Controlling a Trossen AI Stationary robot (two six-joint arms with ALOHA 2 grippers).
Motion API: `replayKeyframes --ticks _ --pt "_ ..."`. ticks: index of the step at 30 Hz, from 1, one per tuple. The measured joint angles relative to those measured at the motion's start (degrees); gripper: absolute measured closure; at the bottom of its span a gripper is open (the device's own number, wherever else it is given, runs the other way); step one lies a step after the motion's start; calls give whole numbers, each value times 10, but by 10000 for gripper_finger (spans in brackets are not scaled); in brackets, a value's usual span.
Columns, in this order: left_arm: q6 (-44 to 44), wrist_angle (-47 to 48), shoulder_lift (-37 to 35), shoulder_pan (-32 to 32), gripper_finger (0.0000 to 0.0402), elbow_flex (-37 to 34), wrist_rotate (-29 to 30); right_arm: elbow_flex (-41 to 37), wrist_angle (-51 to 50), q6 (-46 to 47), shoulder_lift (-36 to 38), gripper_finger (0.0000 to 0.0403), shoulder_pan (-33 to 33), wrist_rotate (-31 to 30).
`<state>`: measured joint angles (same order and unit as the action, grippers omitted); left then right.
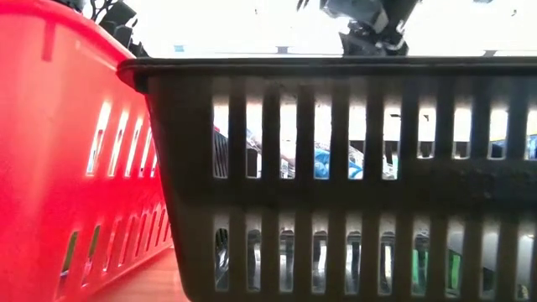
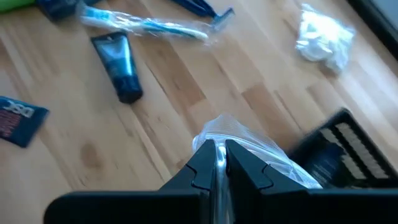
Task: Pick & Place Travel size toiletries
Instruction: Put the bottom cotton pack into the green bin
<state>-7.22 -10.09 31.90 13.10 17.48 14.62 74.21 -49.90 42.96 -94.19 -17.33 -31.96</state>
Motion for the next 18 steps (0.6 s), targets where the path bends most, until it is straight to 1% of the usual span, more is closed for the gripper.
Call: replayKeyframes --ticks 3,7,12,18 --pt "0 0 0 0 371 0 0 0 -18 34 5 384 -19 -21" --pt "-3 -5 0 0 371 0 0 0 -47 73 12 384 -39 -33" --pt "-28 -5 0 0 371 0 0 0 -72 109 22 384 -49 -33" --pt "-50 -11 0 0 371 0 4 0 -93 130 37 384 -67 -25"
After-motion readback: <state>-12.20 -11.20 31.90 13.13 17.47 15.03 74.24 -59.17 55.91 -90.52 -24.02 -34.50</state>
